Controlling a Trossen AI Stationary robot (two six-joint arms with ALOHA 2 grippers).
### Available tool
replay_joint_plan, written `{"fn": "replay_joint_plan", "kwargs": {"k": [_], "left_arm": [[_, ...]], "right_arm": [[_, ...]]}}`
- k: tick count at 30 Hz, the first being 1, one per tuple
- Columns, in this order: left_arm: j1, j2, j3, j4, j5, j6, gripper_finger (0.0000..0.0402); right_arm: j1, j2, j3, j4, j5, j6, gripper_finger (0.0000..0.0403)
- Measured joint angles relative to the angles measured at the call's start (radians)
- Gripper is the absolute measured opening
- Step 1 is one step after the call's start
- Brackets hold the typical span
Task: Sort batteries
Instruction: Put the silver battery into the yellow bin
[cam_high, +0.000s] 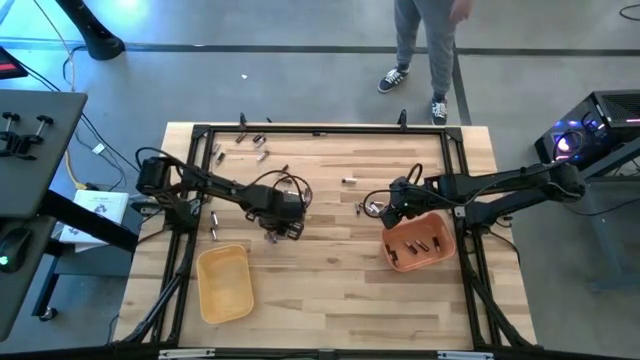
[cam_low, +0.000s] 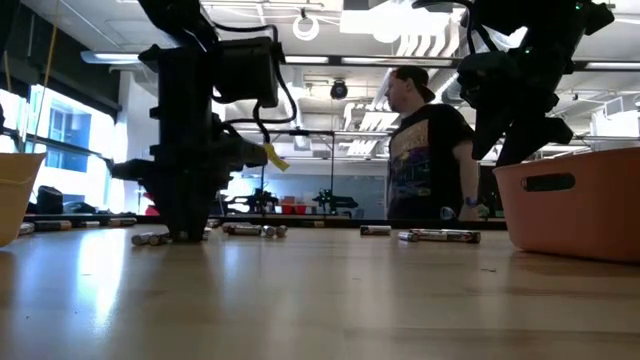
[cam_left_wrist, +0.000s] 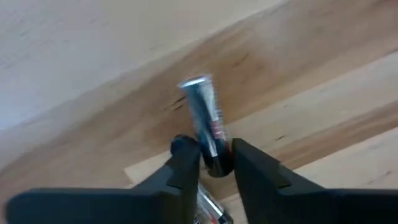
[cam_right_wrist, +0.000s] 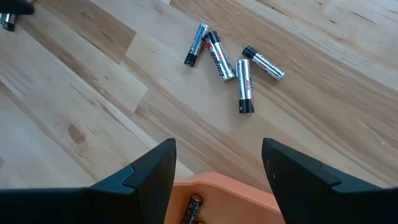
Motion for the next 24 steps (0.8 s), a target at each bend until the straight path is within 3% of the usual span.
{"fn": "replay_joint_plan", "kwargs": {"k": [4, 9, 13, 18, 21, 24], "left_arm": [[0.008, -0.053, -0.003, 0.002, -0.064, 0.058, 0.0012], [0.048, -0.211, -0.003, -0.012, -0.126, 0.123, 0.0003], [0.018, -0.391, 0.000, -0.067, -0.106, 0.199, 0.0000], [-0.159, -0.571, -0.001, -0.235, -0.011, 0.184, 0.0001], [-0.322, -0.615, -0.001, -0.328, 0.032, 0.071, 0.0001], [-0.467, -0.626, -0.001, -0.346, -0.002, -0.081, 0.0001]], "right_arm": [[0.000, 0.000, 0.000, 0.000, 0.000, 0.000, 0.0232], [0.000, 0.000, 0.000, 0.003, -0.001, 0.000, 0.0232], [0.000, 0.000, 0.000, 0.004, 0.000, 0.000, 0.0232], [0.000, 0.000, 0.000, 0.005, 0.023, 0.000, 0.0232], [0.000, 0.000, 0.000, 0.005, 0.027, 0.000, 0.0232], [0.000, 0.000, 0.000, 0.008, 0.027, 0.000, 0.0232]]}}
